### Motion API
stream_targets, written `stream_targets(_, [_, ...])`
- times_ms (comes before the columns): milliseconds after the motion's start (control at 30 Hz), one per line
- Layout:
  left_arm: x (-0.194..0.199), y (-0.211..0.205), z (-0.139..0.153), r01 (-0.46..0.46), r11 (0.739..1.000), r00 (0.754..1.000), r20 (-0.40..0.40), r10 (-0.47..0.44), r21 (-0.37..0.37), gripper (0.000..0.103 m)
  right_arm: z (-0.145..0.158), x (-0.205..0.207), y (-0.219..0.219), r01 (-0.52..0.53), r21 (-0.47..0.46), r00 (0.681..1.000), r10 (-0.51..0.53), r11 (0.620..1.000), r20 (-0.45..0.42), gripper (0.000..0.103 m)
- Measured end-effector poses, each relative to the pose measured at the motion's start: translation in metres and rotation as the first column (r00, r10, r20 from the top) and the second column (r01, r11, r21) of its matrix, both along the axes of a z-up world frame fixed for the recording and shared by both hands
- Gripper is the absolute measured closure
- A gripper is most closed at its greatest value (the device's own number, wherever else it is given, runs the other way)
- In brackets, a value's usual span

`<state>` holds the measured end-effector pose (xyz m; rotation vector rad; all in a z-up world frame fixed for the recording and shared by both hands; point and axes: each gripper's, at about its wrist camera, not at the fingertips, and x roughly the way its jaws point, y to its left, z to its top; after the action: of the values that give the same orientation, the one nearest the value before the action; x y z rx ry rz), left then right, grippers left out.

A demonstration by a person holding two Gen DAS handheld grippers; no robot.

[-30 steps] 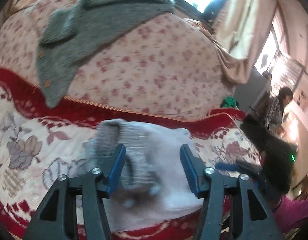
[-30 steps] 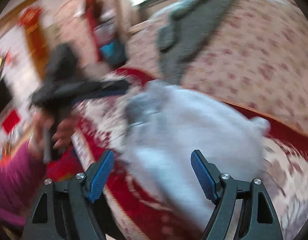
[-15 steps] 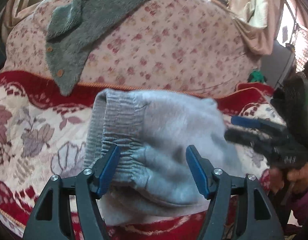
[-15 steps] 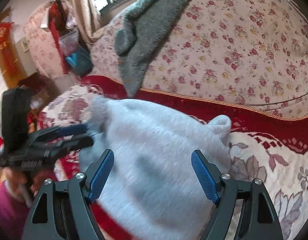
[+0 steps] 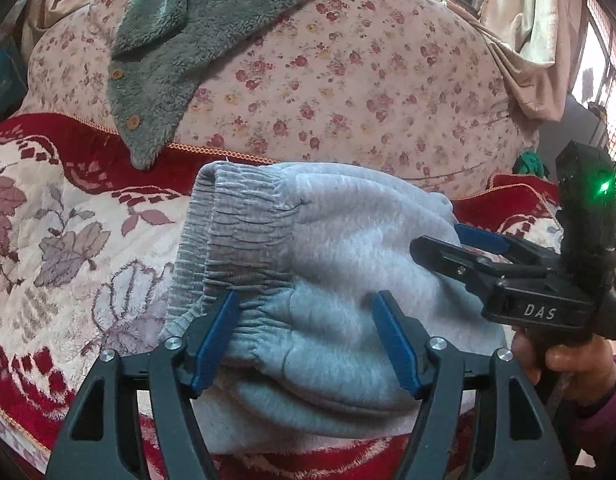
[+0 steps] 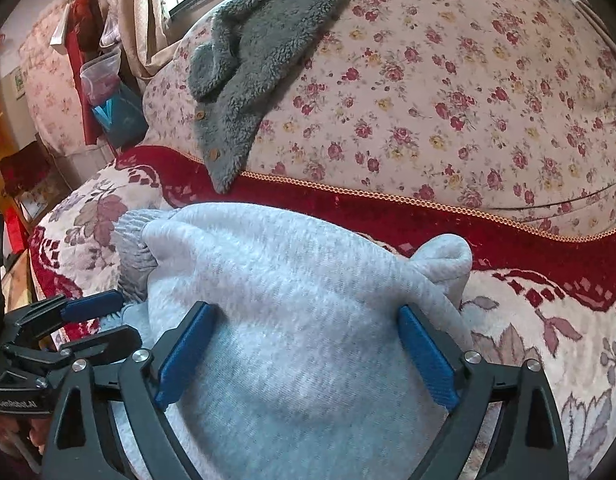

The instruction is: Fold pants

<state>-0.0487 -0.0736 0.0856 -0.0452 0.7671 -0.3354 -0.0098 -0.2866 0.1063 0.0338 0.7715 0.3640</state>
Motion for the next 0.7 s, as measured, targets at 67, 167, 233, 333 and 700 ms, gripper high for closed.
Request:
stream_targets(67, [-0.001, -0.004, 0.001, -0.004, 1.000, 1.000, 0.006, 0.003, 0.020, 0.030, 0.001, -0.001, -0.002, -0.001, 0.004, 1.000, 0.001, 1.000, -0.004, 0.006])
stream_targets(167, [-0.002, -0.005, 0.002, -0.017, 1.000, 1.000, 0.010, 0.017, 0.021, 0.029, 0.004, -0.004, -0.004, 0.003, 0.019, 1.000, -0.002, 1.000, -0.015, 0.006])
stream_targets(233, [-0.003, -0.005, 0.003, -0.028, 1.000, 1.000, 0.010, 0.028, 0.009, 0.029, 0.007, -0.007, -0.008, 0.012, 0.041, 1.000, -0.011, 0.999, -0.028, 0.006])
stream_targets(333, [-0.005, -0.004, 0.005, -0.041, 0.999, 0.999, 0.009, 0.041, -0.010, 0.022, 0.010, -0.013, -0.015, 0.023, 0.067, 0.999, -0.020, 0.997, -0.040, 0.006])
stream_targets(700, [-0.016, -0.010, 0.014, -0.124, 0.992, 0.992, 0.040, 0.124, 0.018, 0.013, 0.016, -0.035, -0.030, 0.050, 0.093, 0.998, -0.046, 0.994, -0.054, 0.006])
